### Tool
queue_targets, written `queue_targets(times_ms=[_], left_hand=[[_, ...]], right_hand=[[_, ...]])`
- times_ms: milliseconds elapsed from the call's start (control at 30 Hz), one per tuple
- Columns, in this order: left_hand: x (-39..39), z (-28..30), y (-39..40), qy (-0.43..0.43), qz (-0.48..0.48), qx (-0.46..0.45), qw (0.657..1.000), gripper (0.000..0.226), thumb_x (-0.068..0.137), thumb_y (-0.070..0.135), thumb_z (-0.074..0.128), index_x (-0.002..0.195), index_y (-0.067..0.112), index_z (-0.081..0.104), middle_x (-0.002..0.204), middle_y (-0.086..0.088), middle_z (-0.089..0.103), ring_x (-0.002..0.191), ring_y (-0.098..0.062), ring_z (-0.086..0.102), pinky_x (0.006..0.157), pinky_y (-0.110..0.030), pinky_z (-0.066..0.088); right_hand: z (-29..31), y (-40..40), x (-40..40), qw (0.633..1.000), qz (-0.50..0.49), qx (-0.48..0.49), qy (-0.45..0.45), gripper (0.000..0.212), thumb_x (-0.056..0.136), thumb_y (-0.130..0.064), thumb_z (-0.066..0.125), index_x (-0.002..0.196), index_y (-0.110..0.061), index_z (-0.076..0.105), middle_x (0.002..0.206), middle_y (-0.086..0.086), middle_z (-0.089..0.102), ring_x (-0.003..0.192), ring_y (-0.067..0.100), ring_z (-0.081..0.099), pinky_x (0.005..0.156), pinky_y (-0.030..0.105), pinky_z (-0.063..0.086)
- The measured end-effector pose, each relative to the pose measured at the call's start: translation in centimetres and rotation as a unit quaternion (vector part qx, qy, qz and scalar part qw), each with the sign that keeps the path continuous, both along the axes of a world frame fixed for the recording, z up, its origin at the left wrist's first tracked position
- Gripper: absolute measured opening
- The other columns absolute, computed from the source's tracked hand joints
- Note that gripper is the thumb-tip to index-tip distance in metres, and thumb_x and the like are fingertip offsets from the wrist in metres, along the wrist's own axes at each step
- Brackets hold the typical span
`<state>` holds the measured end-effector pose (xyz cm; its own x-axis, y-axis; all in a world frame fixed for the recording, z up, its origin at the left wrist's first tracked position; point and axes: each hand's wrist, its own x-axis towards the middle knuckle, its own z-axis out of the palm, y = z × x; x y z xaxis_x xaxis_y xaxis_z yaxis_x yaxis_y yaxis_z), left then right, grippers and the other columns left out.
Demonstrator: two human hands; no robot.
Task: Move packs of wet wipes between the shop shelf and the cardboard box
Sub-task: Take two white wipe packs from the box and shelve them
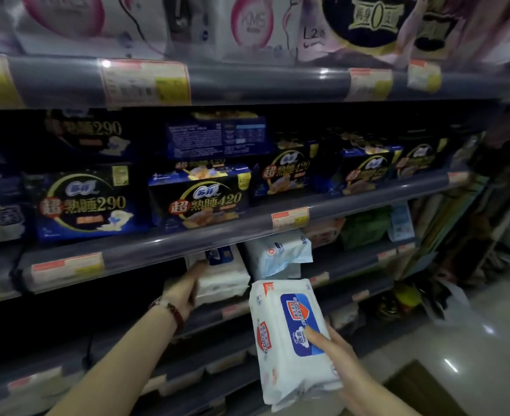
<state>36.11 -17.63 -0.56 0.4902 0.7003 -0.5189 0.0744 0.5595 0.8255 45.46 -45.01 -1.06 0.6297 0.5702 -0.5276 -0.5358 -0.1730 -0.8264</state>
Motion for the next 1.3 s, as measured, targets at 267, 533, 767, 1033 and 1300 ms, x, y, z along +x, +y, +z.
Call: queue_targets(times_ms=[267,533,767,1033,1300], left_hand=[[3.6,-1.9,1.5,0.016,-0.054,-0.002,0.998,0.034,0.080,0.036,0.072,0.102,0.014,0.060,0.089,-0.004,0.062,0.076,-0.018,0.058,0.065,-0.028,0.047],[2.6,-1.3,0.8,0.039,-0.092,-0.004,0.995,0.038,0.080,0.037,0.071,0.105,0.011,0.060,0.092,-0.010,0.067,0.082,-0.024,0.063,0.073,-0.036,0.054],[0.5,-0.3,-0.4,0.080,-0.090,0.087,0.989,0.061,0.078,0.044,0.072,0.122,0.004,0.059,0.115,-0.013,0.066,0.102,-0.028,0.063,0.097,-0.039,0.050],[-6.4,2.6,-4.9,-0.081,-0.092,0.155,0.980,0.047,0.082,0.054,0.061,0.118,0.025,0.062,0.115,0.007,0.070,0.111,-0.009,0.063,0.098,-0.031,0.046],[-8.2,2.0,-7.3,-0.133,-0.177,0.214,0.951,0.094,0.066,0.039,0.082,0.145,0.030,0.032,0.141,0.011,0.050,0.128,-0.009,0.051,0.099,-0.029,0.048]], right_hand=[[-1.3,-1.3,-1.6,0.998,-0.022,-0.021,0.054,0.052,0.072,-0.019,0.080,0.120,-0.014,0.062,0.108,0.019,0.073,0.099,0.039,0.070,0.091,0.054,0.053],[-1.1,0.6,-2.3,0.999,0.013,-0.023,0.029,0.058,0.064,-0.024,0.083,0.117,-0.015,0.063,0.104,0.016,0.075,0.095,0.036,0.072,0.088,0.051,0.055],[1.6,1.9,-2.2,0.997,0.077,0.012,-0.017,0.051,0.068,-0.024,0.079,0.117,-0.017,0.063,0.105,0.013,0.075,0.096,0.033,0.072,0.087,0.048,0.056],[3.4,5.1,-2.9,0.988,0.141,0.046,-0.051,0.059,0.063,-0.027,0.080,0.118,-0.019,0.060,0.102,0.010,0.076,0.092,0.028,0.074,0.077,0.040,0.058],[4.4,9.4,-2.9,0.993,0.084,0.062,-0.047,0.064,0.061,-0.032,0.085,0.116,-0.013,0.057,0.094,0.009,0.077,0.088,0.027,0.074,0.081,0.044,0.059]])
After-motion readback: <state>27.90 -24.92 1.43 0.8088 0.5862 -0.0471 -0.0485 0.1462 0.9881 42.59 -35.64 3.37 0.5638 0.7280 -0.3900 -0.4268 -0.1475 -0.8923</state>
